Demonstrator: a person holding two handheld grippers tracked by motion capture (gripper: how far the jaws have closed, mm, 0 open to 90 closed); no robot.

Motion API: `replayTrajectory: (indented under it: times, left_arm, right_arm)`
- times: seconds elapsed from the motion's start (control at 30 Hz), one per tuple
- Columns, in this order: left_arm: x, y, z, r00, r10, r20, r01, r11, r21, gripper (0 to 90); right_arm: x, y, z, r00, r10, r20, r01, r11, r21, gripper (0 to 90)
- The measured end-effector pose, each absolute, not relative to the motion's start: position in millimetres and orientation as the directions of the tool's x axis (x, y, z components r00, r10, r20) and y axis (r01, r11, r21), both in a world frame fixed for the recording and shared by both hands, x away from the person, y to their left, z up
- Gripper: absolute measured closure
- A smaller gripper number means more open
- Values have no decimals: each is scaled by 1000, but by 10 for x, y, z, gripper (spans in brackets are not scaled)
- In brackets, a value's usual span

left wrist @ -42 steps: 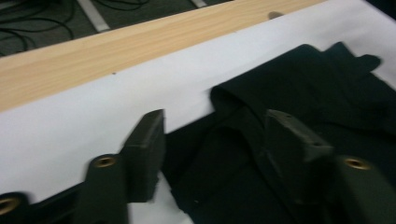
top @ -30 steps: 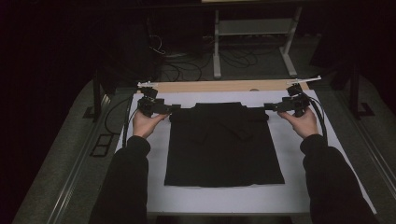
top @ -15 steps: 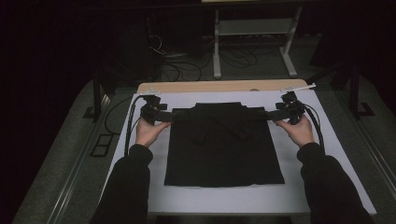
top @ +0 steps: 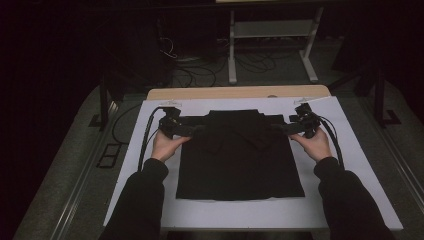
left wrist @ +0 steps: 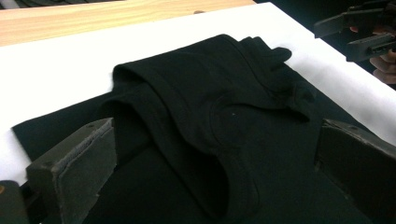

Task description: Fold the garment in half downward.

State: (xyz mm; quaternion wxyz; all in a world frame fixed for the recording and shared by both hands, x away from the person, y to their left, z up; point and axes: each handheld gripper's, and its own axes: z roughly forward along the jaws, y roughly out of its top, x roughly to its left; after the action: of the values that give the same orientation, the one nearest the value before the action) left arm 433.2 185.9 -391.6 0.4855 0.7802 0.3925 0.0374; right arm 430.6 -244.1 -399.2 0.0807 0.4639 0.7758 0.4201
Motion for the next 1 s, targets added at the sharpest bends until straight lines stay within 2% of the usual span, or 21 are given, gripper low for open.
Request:
replayTrajectory:
  times: [0.5,0.73,1.0]
  left_arm:
    - [4369,1706,-4067,694,623,-361,617,-256,744,0]
    - [4384,1649,-4133,689,623,-371,632,-267,727,3]
    - [4393,1646,-4156,688,611,-392,646,-269,715,123]
  right_arm:
    - [4307,-2232,-4086,-586,764,268,654,251,714,0]
    - [4334,-2144,-4159,-586,762,276,662,254,705,44]
    - [4369,-2054,-4198,-603,745,286,663,268,700,129]
